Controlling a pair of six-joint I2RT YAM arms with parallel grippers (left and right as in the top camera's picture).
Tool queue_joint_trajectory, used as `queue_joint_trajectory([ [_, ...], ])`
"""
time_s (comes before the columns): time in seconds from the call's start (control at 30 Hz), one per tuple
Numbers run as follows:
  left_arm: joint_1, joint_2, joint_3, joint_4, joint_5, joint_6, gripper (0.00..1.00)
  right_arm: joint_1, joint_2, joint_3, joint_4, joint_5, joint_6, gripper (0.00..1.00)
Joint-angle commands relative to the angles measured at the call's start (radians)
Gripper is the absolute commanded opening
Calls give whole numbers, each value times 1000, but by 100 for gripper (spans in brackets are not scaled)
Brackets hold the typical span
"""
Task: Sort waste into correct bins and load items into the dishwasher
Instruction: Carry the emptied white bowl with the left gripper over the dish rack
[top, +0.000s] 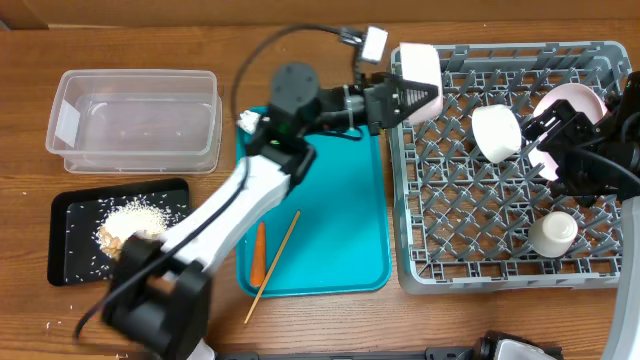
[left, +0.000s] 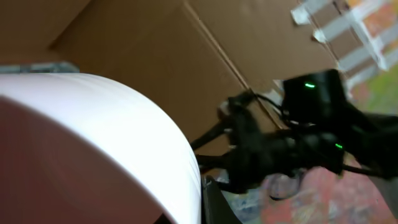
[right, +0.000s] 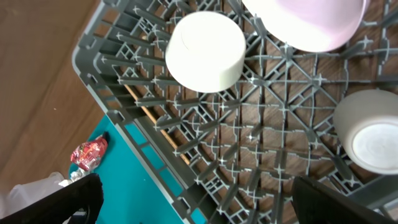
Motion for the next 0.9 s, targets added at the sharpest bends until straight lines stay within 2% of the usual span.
queue_joint_trajectory([
  [0.0,1,153,24,82,16,-141,4,-3,-4,14,-9,-4,7,100],
  [0.13,-17,308,93,186,95,-151,5,-3,-4,14,0,6,7,100],
  [0.37,-41,467,206,187,129,-198,5,-3,-4,14,-36,6,3,100],
  [0.6,-61,494,247,205,135,-216,5,-3,-4,14,-35,11,4,100],
  [0.73,-61,494,277,322,134,-280,5,-3,-4,14,-36,38,0,100],
  [0.87,-61,494,294,295,129,-277,5,-3,-4,14,-36,41,0,100],
])
